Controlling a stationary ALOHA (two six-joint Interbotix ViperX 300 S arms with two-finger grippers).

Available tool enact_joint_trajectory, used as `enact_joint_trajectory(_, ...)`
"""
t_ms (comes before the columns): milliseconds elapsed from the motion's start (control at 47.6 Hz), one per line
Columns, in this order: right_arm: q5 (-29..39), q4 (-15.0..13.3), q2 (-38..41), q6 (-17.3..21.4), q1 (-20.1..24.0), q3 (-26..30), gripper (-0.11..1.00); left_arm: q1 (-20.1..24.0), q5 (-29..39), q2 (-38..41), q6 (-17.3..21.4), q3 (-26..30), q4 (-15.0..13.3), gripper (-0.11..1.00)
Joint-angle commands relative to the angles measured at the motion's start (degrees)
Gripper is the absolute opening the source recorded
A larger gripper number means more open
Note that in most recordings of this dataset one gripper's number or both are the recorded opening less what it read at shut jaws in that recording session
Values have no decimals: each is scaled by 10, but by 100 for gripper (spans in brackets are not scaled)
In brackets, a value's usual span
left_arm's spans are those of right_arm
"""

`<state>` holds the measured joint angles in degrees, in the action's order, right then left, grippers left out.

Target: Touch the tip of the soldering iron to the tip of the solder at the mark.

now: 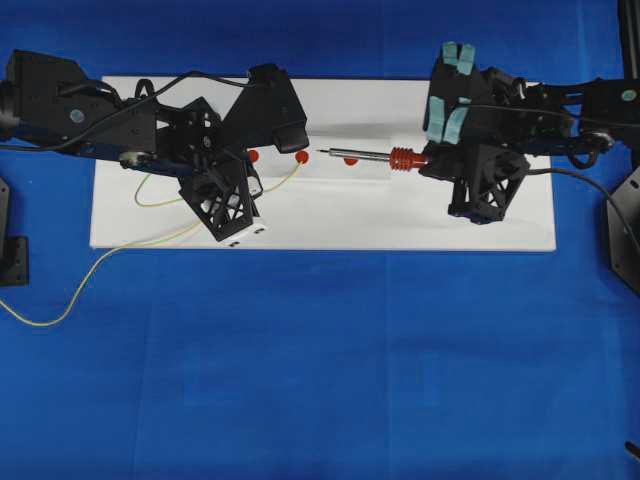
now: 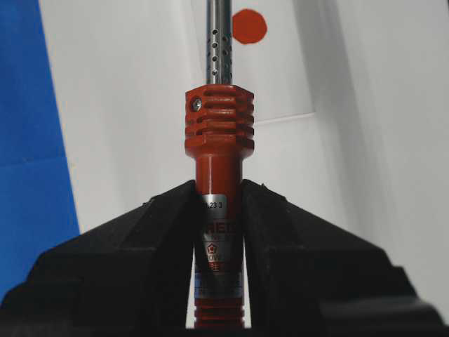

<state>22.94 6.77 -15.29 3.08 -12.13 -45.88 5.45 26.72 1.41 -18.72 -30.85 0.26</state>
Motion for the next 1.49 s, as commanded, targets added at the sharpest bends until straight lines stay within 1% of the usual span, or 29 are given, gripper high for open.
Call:
enact_joint_trajectory(0, -5, -2, 4, 0, -1, 19, 6, -2, -3, -7, -1, 4, 2, 4)
enact_joint_trajectory(273, -5, -2, 47, 0, -3, 41, 6, -2, -4, -6, 0, 6, 2, 4)
enact_joint_trajectory(672, -5, -2, 85, 0, -8, 51, 6, 1, -4, -4, 0, 9, 2, 4)
enact_joint_trajectory(1471, -9, -1, 89, 1, -5, 55, 6, 7, -3, -4, 2, 11, 2, 4)
